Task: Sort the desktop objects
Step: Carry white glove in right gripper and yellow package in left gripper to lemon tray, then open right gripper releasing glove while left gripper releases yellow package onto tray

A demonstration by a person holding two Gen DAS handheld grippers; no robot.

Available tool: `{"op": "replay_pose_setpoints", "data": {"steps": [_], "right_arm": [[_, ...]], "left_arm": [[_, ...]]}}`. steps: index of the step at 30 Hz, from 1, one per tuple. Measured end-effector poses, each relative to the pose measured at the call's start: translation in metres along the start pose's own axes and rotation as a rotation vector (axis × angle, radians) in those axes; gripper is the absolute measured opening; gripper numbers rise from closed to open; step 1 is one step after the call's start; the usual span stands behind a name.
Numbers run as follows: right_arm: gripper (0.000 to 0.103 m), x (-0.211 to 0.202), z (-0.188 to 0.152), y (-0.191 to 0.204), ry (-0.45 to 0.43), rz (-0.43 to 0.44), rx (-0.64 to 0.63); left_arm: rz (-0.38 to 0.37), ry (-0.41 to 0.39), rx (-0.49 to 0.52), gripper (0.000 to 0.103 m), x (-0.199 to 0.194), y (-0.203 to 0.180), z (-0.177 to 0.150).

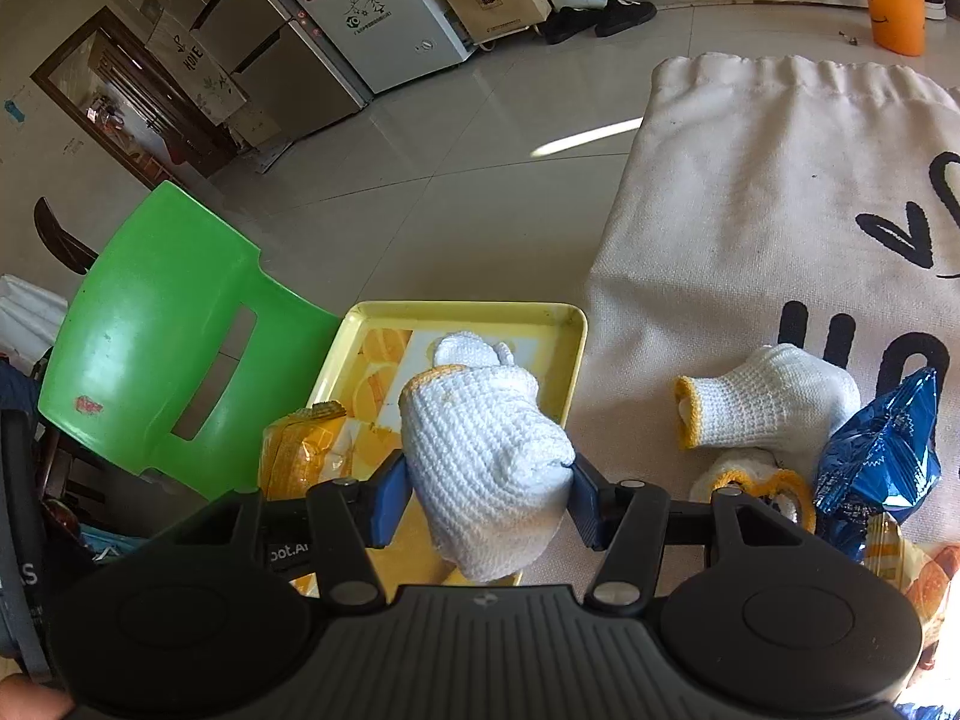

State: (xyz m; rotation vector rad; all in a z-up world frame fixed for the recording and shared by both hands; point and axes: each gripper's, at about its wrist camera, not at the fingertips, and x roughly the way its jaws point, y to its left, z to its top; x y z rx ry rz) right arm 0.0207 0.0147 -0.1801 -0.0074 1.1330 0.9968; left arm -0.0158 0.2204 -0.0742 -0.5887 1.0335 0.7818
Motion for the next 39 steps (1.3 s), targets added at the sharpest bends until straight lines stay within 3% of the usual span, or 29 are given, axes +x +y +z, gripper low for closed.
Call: {"op": "replay_pose_setpoints", "data": {"steps": [11, 27, 29, 32, 36, 39], "right_arm": [[0.056, 0.032, -0.004, 0.012, 0.046, 0.017, 0.004], [0.059, 0.05, -0.012, 0.023, 0.078, 0.037, -0.009], [0.065, 0.05, -0.013, 0.023, 0.078, 0.05, -0.001], [0.07, 0.047, -0.011, 0.026, 0.063, 0.065, -0.017], [0.073, 0.041, -0.012, 0.027, 0.045, 0.055, -0.038], [0.073, 0.039, -0.012, 0.027, 0.045, 0.048, -0.03]], "left_arm": [[0.061, -0.01, -0.117, 0.059, 0.0, 0.031, 0.009], [0.1, -0.023, -0.176, 0.059, -0.003, 0.046, 0.013], [0.122, -0.022, -0.182, 0.063, -0.004, 0.047, 0.014], [0.141, -0.043, -0.185, 0.081, -0.007, 0.046, 0.015], [0.148, -0.069, -0.172, 0.084, -0.012, 0.045, 0.018], [0.144, -0.063, -0.166, 0.093, -0.013, 0.043, 0.018]]}}
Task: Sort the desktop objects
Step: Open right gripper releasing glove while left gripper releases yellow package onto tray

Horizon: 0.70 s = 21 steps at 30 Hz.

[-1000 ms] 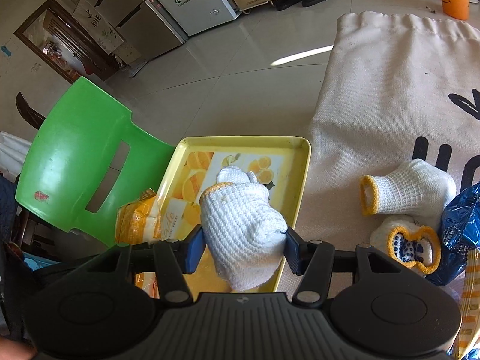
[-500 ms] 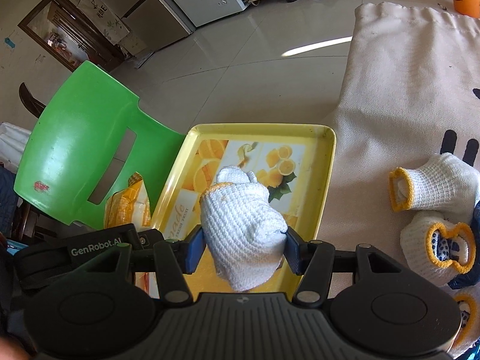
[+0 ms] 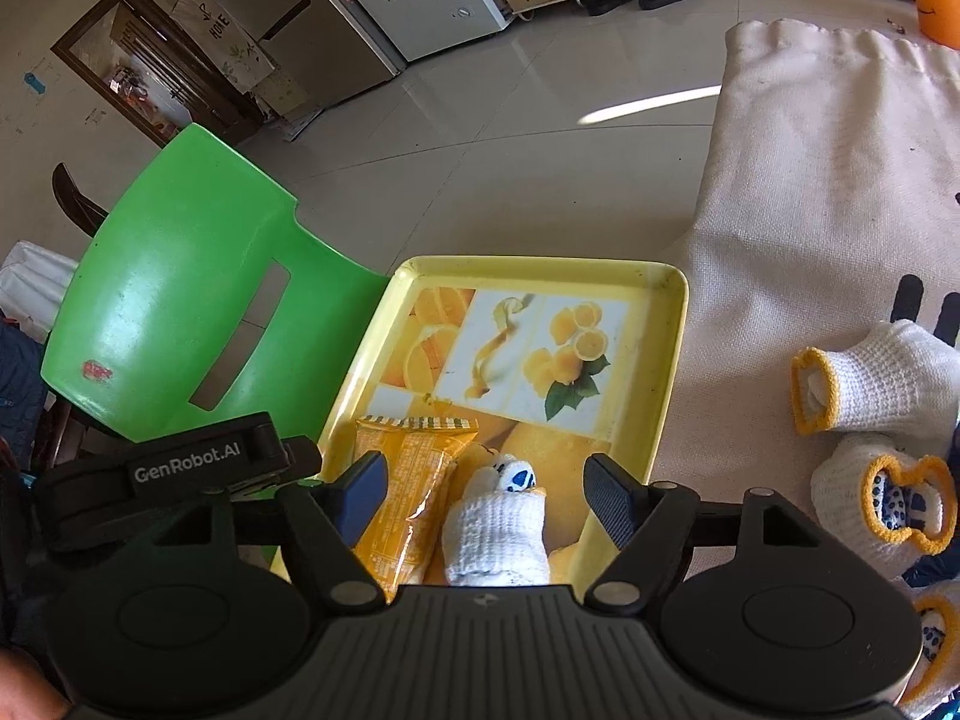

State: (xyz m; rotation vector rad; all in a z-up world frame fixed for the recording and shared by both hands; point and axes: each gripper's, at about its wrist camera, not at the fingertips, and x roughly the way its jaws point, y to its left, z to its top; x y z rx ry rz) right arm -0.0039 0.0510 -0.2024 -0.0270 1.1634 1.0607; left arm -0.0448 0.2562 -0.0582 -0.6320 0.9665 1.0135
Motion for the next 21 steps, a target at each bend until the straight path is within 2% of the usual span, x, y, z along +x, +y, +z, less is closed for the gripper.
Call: {"op": "replay_pose_setpoints", "data": {"steps": [5, 7, 14, 21], "right_arm": [[0.073, -0.007, 0.0, -0.002, -0.008, -0.017, -0.007], [0.073, -0.011, -0.001, -0.003, -0.013, -0.02, -0.013], [0.074, -0.026, -0.008, -0.012, -0.026, -0.053, 0.0], [0.075, -0.049, -0.02, -0.016, -0.066, -0.134, 0.003]], "left_arm": [[-0.018, 0.004, 0.01, 0.094, -0.002, -0.005, -0.001], [-0.02, 0.001, 0.016, 0.098, -0.003, -0.007, -0.002], [-0.055, 0.008, 0.058, 0.099, -0.007, -0.022, -0.009], [-0.12, -0.019, 0.142, 0.102, -0.016, -0.039, -0.017]]}}
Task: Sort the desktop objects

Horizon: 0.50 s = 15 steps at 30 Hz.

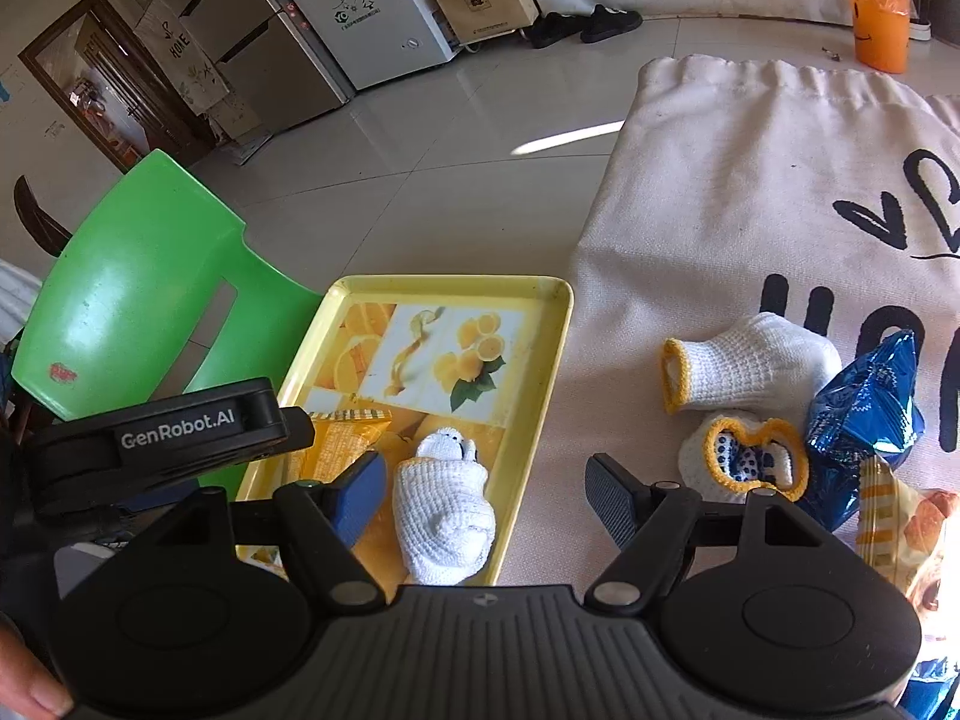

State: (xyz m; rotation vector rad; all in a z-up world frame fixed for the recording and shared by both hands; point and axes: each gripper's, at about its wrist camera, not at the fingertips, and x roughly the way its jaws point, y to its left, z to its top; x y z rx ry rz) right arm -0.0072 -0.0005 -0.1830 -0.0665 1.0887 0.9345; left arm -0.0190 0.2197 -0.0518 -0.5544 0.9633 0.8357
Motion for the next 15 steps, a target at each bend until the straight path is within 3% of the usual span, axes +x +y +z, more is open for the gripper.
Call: {"op": "replay_pose_setpoints", "data": {"steps": [6, 15], "right_arm": [[0.075, -0.024, -0.016, -0.01, -0.023, -0.057, 0.028], [0.077, -0.092, -0.059, -0.045, -0.075, -0.18, 0.114]], "left_arm": [[-0.082, 0.003, 0.084, 0.102, -0.005, -0.018, -0.012], [-0.196, -0.002, 0.216, 0.102, -0.022, -0.042, -0.039]]}}
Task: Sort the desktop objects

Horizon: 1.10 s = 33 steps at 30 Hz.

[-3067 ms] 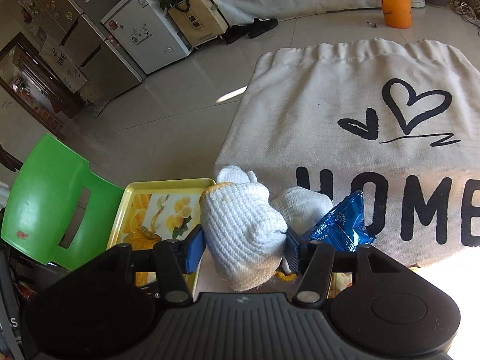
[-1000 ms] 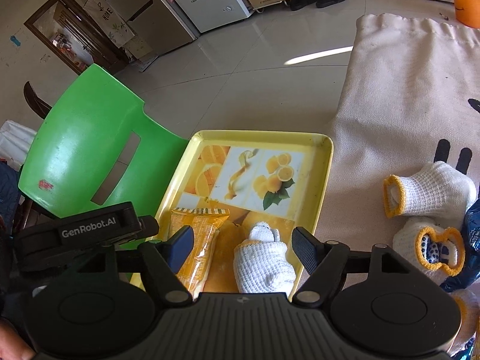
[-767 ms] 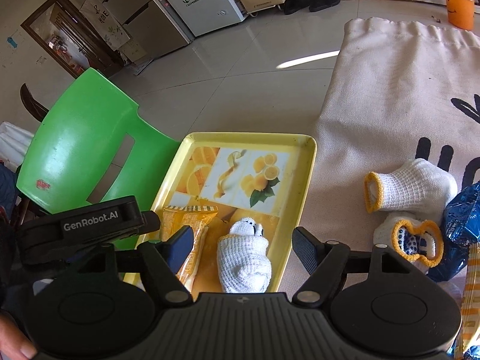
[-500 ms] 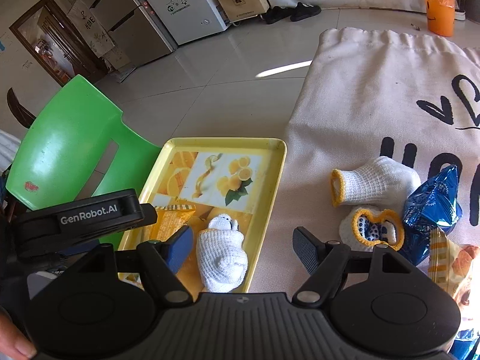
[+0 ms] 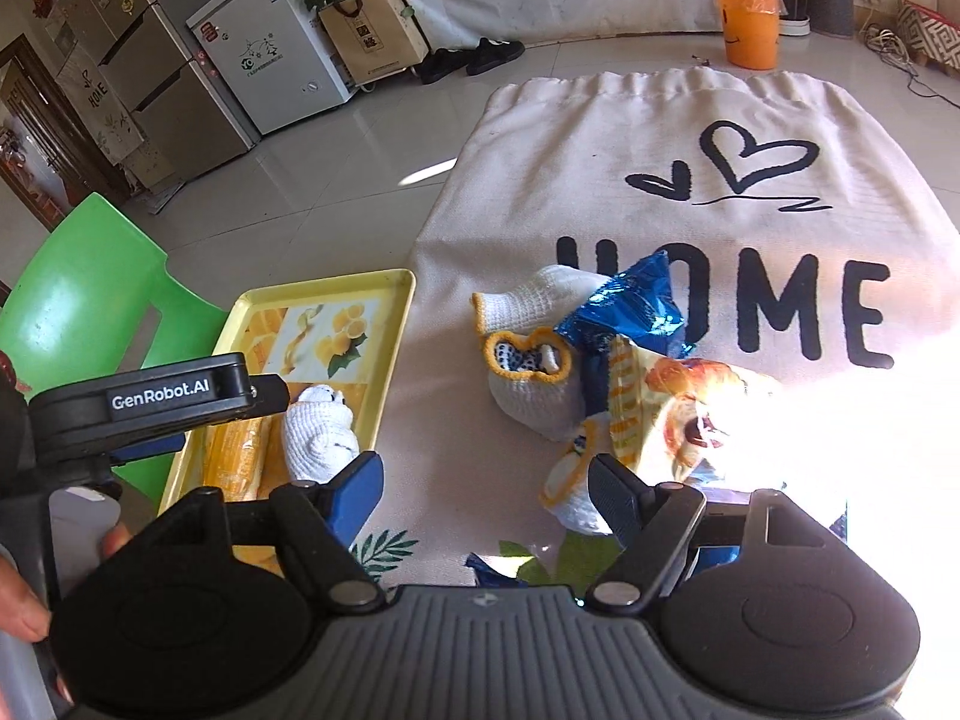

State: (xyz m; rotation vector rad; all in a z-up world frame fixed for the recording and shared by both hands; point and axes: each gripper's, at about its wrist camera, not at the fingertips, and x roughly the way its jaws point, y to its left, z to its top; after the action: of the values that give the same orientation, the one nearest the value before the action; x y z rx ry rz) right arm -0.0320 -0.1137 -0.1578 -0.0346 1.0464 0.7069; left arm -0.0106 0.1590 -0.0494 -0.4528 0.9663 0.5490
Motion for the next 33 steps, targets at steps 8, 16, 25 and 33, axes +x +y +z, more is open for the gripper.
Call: {"op": "replay_pose_setpoints", "data": {"steps": [8, 16, 25, 33], "right_arm": [[0.08, -0.053, -0.033, -0.048, -0.039, -0.1, 0.116], [0.081, -0.071, -0.07, -0.074, -0.002, -0.166, 0.2], [0.081, -0.05, -0.099, -0.094, 0.103, -0.182, 0.298], [0.081, -0.033, -0.104, -0.096, 0.135, -0.174, 0.314]], "left_arm": [[-0.094, 0.017, 0.072, 0.102, -0.015, -0.021, -0.027], [-0.126, 0.052, 0.174, 0.102, -0.02, -0.042, -0.057], [-0.146, 0.154, 0.243, 0.102, -0.015, -0.061, -0.098], [-0.13, 0.224, 0.318, 0.102, -0.002, -0.075, -0.12]]}}
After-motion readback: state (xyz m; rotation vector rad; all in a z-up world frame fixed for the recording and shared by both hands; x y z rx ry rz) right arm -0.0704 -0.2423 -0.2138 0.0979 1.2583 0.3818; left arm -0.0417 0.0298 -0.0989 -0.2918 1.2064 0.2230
